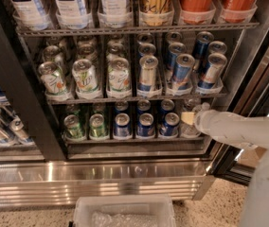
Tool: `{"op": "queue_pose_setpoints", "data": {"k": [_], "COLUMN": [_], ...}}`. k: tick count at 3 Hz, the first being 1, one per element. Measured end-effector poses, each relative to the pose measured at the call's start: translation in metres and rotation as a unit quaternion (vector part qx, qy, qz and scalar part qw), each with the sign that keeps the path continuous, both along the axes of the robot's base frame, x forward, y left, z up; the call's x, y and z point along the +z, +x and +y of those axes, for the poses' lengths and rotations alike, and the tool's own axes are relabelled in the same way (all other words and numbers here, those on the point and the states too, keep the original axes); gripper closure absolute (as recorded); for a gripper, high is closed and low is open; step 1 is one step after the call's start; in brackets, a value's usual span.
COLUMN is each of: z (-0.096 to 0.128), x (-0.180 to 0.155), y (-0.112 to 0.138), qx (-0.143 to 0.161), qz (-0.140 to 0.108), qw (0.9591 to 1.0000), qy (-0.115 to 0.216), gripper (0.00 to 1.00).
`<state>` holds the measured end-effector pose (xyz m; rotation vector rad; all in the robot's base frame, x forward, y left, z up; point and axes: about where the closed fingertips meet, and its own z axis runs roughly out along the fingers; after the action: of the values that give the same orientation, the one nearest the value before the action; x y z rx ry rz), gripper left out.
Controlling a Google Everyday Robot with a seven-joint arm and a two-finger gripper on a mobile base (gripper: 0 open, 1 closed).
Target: Pick water bottle from bottom shelf of fridge
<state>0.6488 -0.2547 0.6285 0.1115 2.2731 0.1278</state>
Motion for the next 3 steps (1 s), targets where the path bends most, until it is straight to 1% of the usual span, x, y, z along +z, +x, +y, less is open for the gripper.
{"op": "queue_pose_setpoints", "data": {"k": [1,3], "z": [0.0002,0.0026], "x": [0.0006,0.0016], "y": [0.0006,-0.0017], "qx": [0.001,0.009], "qz": [0.005,0.016], "qw": [1.0,0.9998], "qy": [0.003,0.006], "gripper": [0.52,0.98]}}
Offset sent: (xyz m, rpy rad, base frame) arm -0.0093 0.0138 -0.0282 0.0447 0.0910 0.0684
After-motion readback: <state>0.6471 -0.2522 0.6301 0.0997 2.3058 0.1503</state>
